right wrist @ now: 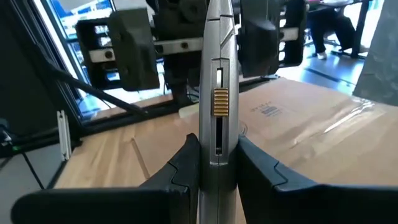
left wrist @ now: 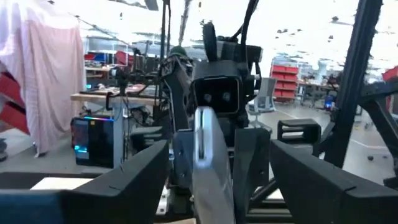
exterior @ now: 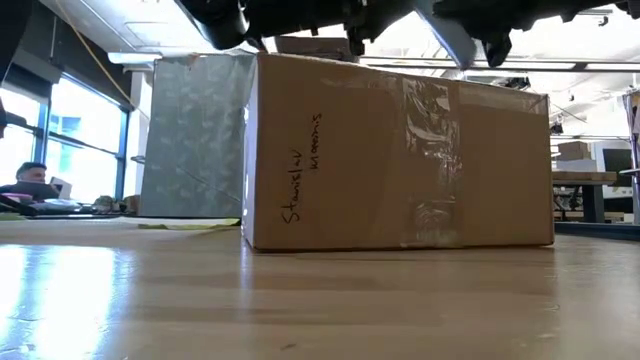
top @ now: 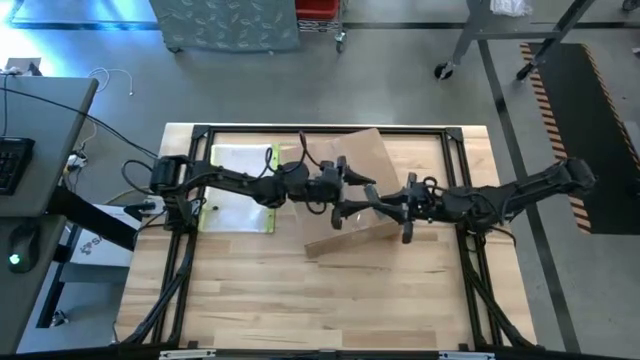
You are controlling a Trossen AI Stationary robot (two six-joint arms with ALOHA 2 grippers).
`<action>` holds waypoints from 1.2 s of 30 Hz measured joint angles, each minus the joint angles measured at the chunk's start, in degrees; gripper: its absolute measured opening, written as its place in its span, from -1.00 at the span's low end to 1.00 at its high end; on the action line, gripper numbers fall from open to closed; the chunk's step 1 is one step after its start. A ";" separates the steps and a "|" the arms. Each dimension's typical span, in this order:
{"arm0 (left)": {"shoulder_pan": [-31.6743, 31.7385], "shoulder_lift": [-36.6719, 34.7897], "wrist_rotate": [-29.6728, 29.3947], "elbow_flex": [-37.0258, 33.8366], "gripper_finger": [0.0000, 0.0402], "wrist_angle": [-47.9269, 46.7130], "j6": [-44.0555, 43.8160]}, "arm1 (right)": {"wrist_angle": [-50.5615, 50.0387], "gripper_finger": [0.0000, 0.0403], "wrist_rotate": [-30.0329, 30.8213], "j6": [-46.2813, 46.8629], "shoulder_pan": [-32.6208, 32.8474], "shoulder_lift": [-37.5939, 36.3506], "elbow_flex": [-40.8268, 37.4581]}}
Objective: Unpack boxes
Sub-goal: Open the cardboard box using the silver cutter
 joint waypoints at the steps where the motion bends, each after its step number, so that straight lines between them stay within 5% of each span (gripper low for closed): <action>1: 0.02 0.02 0.43 0.36 0.21 -0.30 0.14 | -0.06 -0.71 0.00 0.00 0.00 0.47 0.00; 13: 0.33 -0.15 0.78 0.51 -0.68 -7.01 -0.79 | 2.01 -0.71 -0.13 -1.13 -0.15 2.54 0.02; 20: 0.22 -1.54 -0.94 0.49 -0.72 -8.11 -0.39 | 2.33 -0.70 0.24 -3.73 -0.17 2.28 0.02; 23: 0.16 -2.71 -6.63 0.43 -0.72 -9.78 -0.67 | 2.07 -0.45 4.98 -9.14 -0.17 2.10 0.11; 31: 0.21 -7.19 -20.17 0.47 -0.72 -15.42 -1.55 | -4.83 0.63 18.38 -26.64 -0.17 1.86 5.11; 36: 0.22 -7.81 -23.48 0.47 -0.72 -14.64 -4.95 | -2.07 0.84 24.99 -29.47 -0.17 8.77 7.83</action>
